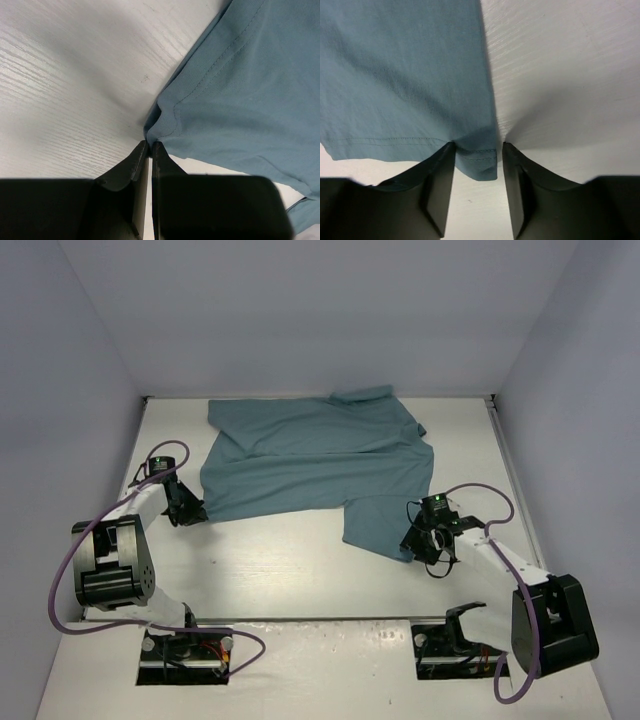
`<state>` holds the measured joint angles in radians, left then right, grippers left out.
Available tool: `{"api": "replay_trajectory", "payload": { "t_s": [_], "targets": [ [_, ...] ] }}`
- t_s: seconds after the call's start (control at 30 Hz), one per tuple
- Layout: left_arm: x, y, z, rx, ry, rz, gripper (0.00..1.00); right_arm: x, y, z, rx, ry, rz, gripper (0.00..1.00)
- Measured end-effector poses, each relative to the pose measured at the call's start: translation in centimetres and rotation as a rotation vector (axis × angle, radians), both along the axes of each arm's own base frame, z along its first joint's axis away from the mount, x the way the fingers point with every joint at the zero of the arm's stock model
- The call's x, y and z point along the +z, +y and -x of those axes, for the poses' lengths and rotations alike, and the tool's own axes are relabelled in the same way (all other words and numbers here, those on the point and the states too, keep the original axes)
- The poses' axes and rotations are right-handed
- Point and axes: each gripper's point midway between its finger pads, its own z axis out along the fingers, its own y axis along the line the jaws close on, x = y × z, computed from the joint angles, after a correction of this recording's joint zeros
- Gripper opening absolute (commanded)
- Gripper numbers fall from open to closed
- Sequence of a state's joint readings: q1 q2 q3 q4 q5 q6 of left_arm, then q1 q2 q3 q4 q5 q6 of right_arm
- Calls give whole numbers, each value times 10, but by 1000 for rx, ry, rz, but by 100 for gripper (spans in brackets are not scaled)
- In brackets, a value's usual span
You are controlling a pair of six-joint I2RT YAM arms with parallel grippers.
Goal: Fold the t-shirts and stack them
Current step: Grap the side of the flattened tshirt closest away from the robot with both arms
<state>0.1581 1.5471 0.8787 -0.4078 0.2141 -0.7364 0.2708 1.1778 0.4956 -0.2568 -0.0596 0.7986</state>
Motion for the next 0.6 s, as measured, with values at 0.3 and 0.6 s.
{"api": "replay_trajectory", "payload": {
  "t_s": [0.3,0.6],
  "targets": [
    [0,-2,0,-4,-1,9,0,-3,6,4,3,5,-21,4],
    [17,-6,5,-16,-27,25,0,28,-5,-4,22,-50,45,0]
  ]
}}
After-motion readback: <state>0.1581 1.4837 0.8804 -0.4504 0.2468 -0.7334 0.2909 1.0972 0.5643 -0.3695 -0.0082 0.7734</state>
